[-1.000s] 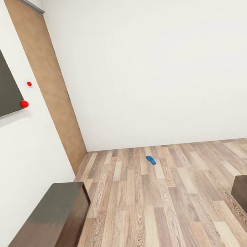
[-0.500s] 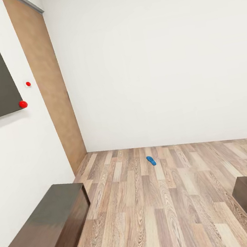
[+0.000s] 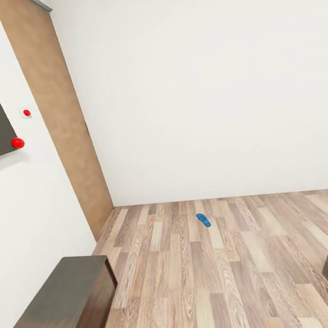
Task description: In the bedroom, move the book from the bed onto either nightstand, and place the two sandals side by side next to the bed.
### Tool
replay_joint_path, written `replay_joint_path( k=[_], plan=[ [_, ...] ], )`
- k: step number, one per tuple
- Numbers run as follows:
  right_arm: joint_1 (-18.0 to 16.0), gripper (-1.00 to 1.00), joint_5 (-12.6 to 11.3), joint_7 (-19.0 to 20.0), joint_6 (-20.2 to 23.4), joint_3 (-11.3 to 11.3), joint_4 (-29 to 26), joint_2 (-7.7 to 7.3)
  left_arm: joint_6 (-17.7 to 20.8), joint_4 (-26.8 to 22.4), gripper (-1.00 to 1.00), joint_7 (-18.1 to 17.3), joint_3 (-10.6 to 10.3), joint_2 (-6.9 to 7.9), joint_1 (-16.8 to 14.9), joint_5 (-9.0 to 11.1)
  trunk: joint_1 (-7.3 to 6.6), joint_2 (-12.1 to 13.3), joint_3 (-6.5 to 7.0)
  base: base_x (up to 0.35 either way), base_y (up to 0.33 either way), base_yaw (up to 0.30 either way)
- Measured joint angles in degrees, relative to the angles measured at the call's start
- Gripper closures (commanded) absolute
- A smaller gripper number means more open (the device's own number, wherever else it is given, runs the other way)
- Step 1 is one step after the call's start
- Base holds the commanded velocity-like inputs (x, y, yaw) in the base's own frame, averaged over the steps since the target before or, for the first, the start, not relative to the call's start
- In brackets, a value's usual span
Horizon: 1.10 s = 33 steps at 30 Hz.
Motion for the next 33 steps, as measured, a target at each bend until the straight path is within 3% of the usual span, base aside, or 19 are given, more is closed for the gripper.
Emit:
replay_joint_path(
  k=[33],
  plan=[
    [-0.1,-1.00,0.0,0.0,0.0,0.0,0.0,0.06,-0.1,0.0,-1.00,0.0,0.0,0.00,0.0,0.0,0.01,0.0,0.00,0.311,0.000,0.000]
  ],
)
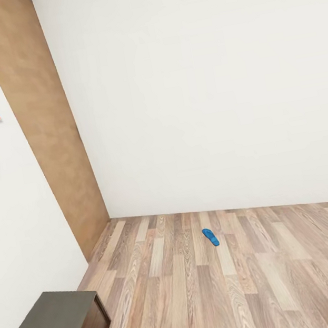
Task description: In the bedroom, move the book from the bed onto either nightstand, and place the two sandals side by side next to the bed.
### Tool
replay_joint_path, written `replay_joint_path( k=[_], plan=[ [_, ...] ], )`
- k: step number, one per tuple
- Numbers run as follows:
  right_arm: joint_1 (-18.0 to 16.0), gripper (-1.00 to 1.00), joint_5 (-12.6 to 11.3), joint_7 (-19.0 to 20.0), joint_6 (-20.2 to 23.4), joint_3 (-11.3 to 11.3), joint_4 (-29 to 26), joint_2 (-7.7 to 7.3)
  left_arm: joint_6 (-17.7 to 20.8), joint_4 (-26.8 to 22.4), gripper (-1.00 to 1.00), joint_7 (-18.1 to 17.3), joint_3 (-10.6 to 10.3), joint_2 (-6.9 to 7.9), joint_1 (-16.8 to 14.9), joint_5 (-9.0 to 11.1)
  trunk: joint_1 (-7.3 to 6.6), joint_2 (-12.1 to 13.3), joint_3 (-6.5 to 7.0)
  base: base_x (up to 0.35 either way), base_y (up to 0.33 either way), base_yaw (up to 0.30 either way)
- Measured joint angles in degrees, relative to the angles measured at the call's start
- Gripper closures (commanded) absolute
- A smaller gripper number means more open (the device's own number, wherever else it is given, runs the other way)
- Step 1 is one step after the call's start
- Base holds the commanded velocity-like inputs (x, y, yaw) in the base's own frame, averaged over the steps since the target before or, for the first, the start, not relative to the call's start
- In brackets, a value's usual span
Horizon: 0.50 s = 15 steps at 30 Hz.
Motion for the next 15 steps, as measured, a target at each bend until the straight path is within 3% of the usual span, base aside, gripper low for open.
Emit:
replay_joint_path(
  k=[15],
  plan=[
    [0.0,-1.00,0.0,0.0,0.0,0.0,0.0,0.03,0.0,0.0,-1.00,0.0,0.0,0.00,0.0,0.0,0.00,0.0,0.00,0.266,0.000,0.000]
  ],
)
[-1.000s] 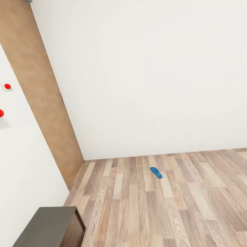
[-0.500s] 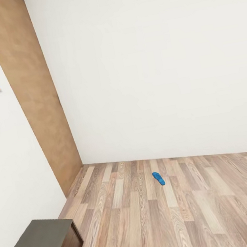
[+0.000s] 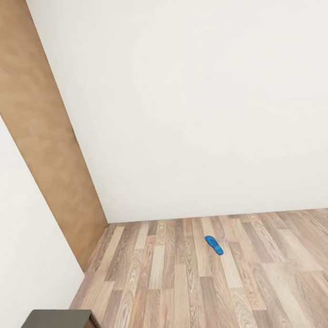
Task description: In the bedroom, move the book from the bed onto either nightstand, and place the two sandals side by side next to the bed.
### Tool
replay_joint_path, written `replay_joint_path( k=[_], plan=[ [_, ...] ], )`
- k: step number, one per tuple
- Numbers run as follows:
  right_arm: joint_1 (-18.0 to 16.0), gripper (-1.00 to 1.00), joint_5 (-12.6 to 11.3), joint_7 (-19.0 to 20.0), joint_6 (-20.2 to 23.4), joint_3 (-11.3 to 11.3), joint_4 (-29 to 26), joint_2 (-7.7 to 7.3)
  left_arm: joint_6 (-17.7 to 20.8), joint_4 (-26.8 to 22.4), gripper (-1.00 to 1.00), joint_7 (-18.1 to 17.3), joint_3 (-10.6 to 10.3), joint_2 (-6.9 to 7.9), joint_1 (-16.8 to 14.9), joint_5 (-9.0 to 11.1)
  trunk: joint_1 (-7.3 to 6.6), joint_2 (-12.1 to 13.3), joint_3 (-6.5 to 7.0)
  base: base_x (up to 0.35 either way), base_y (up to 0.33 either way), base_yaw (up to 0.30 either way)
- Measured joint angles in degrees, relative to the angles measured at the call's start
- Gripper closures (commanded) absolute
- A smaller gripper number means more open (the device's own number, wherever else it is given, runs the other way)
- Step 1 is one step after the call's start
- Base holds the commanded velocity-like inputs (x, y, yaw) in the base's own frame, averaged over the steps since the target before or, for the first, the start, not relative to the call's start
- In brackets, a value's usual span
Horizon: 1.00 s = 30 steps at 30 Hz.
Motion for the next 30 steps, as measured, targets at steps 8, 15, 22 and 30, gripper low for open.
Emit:
replay_joint_path(
  k=[8,15,22,30],
  plan=[
    [0.0,-1.00,0.0,0.0,0.0,0.0,0.0,-0.01,0.0,0.0,-1.00,0.0,0.0,0.00,0.0,0.0,0.00,0.0,0.00,0.247,0.000,0.000],
    [0.0,-1.00,0.0,0.0,0.0,0.0,0.0,0.00,0.0,0.0,-1.00,0.0,0.0,0.00,0.0,0.0,0.00,0.0,0.00,0.243,0.000,0.000],
    [0.0,-1.00,0.0,0.0,0.0,0.0,0.0,0.00,0.0,0.0,-1.00,0.0,0.0,0.00,0.0,0.0,0.00,0.0,0.00,0.241,0.000,0.000],
    [0.0,-1.00,0.0,0.0,0.0,0.0,0.0,0.00,0.0,0.0,-1.00,-0.1,-0.1,0.00,0.0,0.1,0.00,0.0,0.00,0.241,0.000,0.000]
  ],
)
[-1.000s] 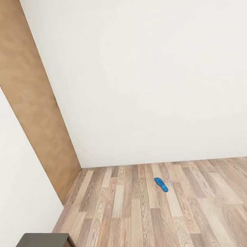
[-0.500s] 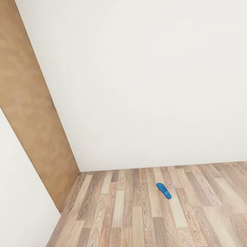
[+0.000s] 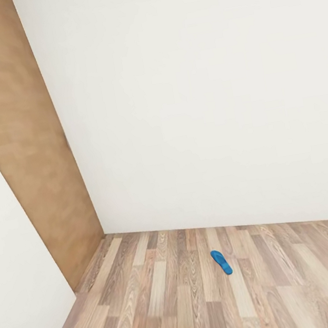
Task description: In the bedroom, move the book from the bed onto either nightstand, and place the two sandals side by side next to the bed.
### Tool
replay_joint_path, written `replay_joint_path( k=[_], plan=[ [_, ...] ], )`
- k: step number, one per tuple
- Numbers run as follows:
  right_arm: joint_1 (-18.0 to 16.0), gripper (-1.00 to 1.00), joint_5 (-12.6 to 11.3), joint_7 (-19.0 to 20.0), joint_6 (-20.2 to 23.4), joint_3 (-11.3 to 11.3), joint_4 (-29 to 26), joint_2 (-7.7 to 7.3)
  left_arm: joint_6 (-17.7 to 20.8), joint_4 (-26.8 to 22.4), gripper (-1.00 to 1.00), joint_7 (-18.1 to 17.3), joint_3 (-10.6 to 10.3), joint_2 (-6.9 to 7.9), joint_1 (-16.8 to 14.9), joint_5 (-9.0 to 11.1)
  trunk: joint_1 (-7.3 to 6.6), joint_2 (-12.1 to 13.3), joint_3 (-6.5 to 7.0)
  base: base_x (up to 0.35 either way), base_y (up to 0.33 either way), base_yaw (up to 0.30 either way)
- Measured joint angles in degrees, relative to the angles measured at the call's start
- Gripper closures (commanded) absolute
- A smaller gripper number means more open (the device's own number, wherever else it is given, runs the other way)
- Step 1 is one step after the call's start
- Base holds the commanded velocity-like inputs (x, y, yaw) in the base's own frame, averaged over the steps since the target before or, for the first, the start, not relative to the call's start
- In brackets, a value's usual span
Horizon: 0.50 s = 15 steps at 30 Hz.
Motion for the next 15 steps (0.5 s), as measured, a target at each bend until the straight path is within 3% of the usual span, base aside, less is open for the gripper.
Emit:
replay_joint_path(
  k=[10,15],
  plan=[
    [0.0,-1.00,0.0,0.0,0.0,0.0,0.0,0.00,0.0,0.0,-1.00,0.0,0.0,0.00,0.0,0.0,0.00,0.0,0.00,0.239,0.000,0.007],
    [0.0,-1.00,0.0,0.0,0.0,0.0,0.0,0.00,0.0,0.0,-1.00,0.0,0.0,0.00,0.0,0.0,0.00,0.0,0.00,0.229,0.000,0.122]
  ],
)
